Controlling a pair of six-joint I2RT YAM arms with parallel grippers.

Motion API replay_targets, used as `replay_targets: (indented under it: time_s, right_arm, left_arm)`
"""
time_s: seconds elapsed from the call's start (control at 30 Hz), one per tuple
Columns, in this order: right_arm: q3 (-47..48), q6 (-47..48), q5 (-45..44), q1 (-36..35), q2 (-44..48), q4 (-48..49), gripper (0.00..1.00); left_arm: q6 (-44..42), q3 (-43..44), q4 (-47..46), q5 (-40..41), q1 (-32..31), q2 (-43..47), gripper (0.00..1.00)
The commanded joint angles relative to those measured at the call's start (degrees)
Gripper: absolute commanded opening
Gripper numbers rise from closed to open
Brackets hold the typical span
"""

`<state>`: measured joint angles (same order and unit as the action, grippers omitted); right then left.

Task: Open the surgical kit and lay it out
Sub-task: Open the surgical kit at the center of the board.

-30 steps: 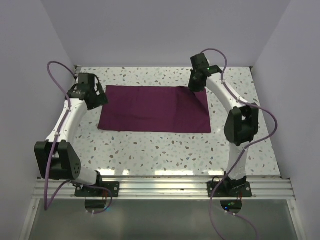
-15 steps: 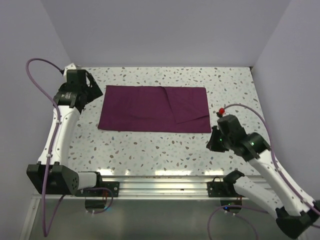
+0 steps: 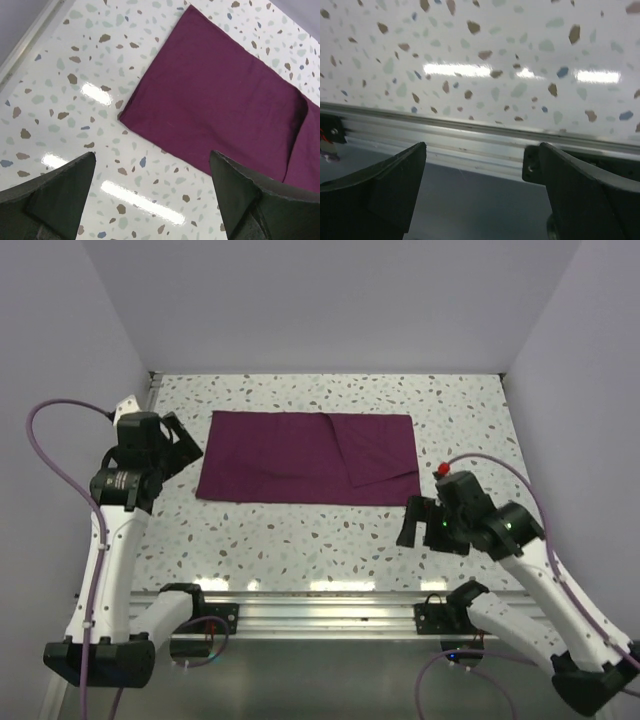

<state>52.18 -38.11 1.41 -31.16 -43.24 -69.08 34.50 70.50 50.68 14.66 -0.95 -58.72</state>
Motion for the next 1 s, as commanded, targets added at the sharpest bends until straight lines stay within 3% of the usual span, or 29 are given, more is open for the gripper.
replay_targets:
  time_s: [0.0,0.13,0.27,0.5,0.73,0.97]
  right_arm:
    - [8.7,3.9,-1.3,0.0,-15.0,12.4,0.99]
    - [18.3,8.2,-4.0,0.0,-29.6,17.6,0.96]
    - [28.1,12.1,-5.3,-0.1,-44.6,19.4,0.92]
    - [49.7,15.1,-9.8,-0.4,-68.2,16.4,0.70]
    - [69.2,15.8,-14.0,-0.6,-84.5,12.0,0.70]
    - [81.6,15.4,-17.0,-1.1,-96.0,7.6,0.70]
  left_arm:
    - [0.8,-5.3,0.1,-4.4,-0.4,4.6,1.00]
    - [-1.1,-13.1,-3.1,-6.6,-0.4,6.9,1.00]
    - [-2.0,-15.6,-4.9,-6.8,-0.4,6.8,1.00]
    - [-3.1,-18.8,-11.8,-9.8,-0.4,4.7,1.00]
    - [-4.4,-21.1,-16.5,-12.2,-0.4,0.5,1.00]
    - [-6.5,-22.2,-19.8,-12.1,-0.4,-2.0,1.00]
